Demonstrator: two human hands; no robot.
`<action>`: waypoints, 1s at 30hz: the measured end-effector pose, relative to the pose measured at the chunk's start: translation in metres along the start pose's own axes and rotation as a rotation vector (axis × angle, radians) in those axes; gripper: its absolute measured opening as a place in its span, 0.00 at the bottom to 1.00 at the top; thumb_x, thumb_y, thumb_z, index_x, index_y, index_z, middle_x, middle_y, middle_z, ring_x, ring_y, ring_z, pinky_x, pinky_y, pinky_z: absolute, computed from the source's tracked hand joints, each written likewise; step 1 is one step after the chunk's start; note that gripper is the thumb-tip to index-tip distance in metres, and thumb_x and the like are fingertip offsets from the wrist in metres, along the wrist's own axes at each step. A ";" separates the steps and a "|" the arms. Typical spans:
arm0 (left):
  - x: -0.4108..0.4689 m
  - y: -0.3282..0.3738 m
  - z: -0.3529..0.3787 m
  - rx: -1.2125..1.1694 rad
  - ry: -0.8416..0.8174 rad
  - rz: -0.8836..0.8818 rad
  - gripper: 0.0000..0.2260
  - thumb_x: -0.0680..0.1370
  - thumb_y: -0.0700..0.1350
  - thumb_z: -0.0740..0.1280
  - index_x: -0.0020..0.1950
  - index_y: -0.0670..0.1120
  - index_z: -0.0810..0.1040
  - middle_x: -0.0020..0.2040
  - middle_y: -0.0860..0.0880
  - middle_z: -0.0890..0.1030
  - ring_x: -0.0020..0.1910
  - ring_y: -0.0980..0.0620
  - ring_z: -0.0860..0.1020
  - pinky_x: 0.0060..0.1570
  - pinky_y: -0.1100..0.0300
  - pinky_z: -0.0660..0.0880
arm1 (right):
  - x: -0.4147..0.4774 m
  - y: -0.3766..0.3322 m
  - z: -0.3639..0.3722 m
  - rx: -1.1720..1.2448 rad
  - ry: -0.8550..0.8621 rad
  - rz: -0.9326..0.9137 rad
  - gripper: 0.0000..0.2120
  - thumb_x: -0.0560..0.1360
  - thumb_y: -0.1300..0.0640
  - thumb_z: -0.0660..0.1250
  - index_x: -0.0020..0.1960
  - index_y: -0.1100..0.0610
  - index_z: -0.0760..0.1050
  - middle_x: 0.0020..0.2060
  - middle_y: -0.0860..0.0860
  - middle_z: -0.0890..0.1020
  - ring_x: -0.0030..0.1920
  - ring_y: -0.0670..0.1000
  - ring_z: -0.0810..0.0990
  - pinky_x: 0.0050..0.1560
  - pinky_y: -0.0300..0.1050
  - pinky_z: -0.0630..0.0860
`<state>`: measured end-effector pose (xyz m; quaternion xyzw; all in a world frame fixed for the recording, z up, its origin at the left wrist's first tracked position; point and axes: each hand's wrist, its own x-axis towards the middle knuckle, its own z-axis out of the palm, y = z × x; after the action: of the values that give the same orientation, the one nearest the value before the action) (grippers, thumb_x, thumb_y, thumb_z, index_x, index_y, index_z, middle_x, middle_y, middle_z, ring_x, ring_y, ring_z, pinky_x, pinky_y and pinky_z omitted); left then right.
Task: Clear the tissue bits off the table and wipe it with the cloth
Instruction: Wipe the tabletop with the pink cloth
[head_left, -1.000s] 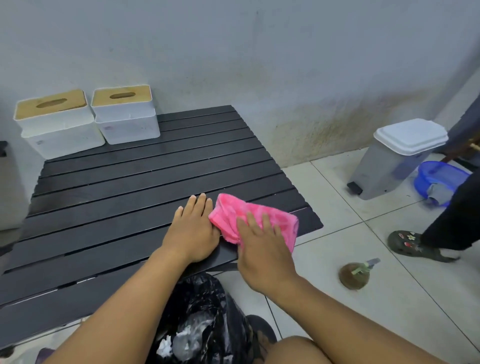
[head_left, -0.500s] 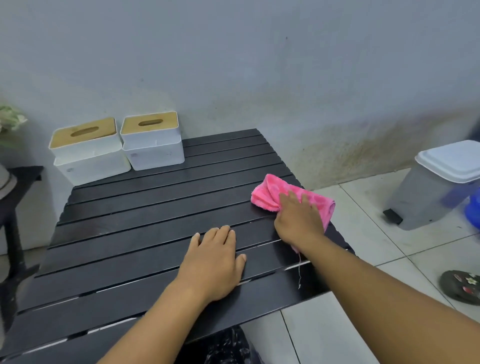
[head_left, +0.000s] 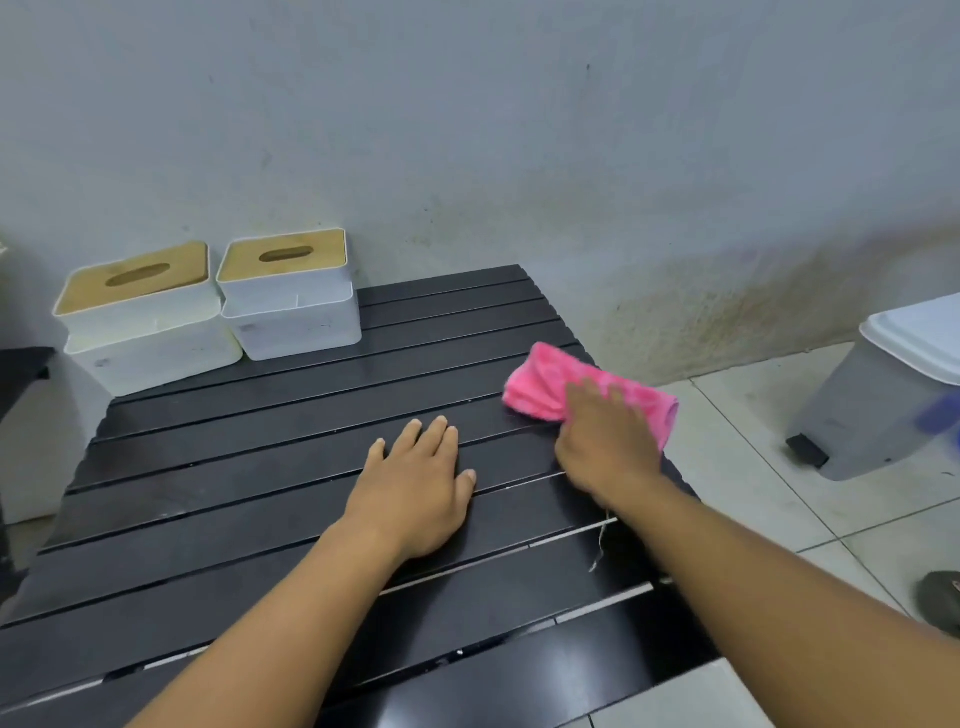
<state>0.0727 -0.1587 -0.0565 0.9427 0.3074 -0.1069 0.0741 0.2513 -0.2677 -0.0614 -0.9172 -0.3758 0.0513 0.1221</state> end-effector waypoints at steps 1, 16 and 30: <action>-0.001 -0.001 0.000 -0.002 0.000 0.002 0.28 0.84 0.58 0.47 0.82 0.47 0.50 0.82 0.52 0.47 0.81 0.49 0.46 0.77 0.43 0.49 | 0.013 0.003 -0.003 0.008 -0.012 0.052 0.25 0.74 0.62 0.56 0.71 0.55 0.66 0.72 0.55 0.69 0.72 0.62 0.65 0.70 0.60 0.64; 0.001 -0.005 0.000 -0.035 0.002 0.034 0.29 0.84 0.58 0.48 0.82 0.47 0.49 0.82 0.52 0.47 0.81 0.49 0.46 0.78 0.46 0.49 | 0.019 -0.031 0.009 0.000 -0.015 -0.052 0.23 0.75 0.61 0.57 0.70 0.53 0.67 0.71 0.52 0.71 0.71 0.60 0.67 0.70 0.57 0.64; 0.036 -0.037 -0.017 0.003 -0.020 -0.054 0.29 0.83 0.58 0.48 0.82 0.47 0.52 0.82 0.49 0.49 0.81 0.48 0.49 0.77 0.42 0.48 | 0.009 -0.060 0.024 0.010 -0.062 -0.214 0.24 0.78 0.58 0.55 0.74 0.52 0.63 0.75 0.51 0.65 0.75 0.58 0.60 0.73 0.56 0.59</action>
<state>0.0816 -0.1051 -0.0522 0.9330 0.3317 -0.1189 0.0728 0.2130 -0.2155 -0.0690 -0.8692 -0.4748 0.0682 0.1197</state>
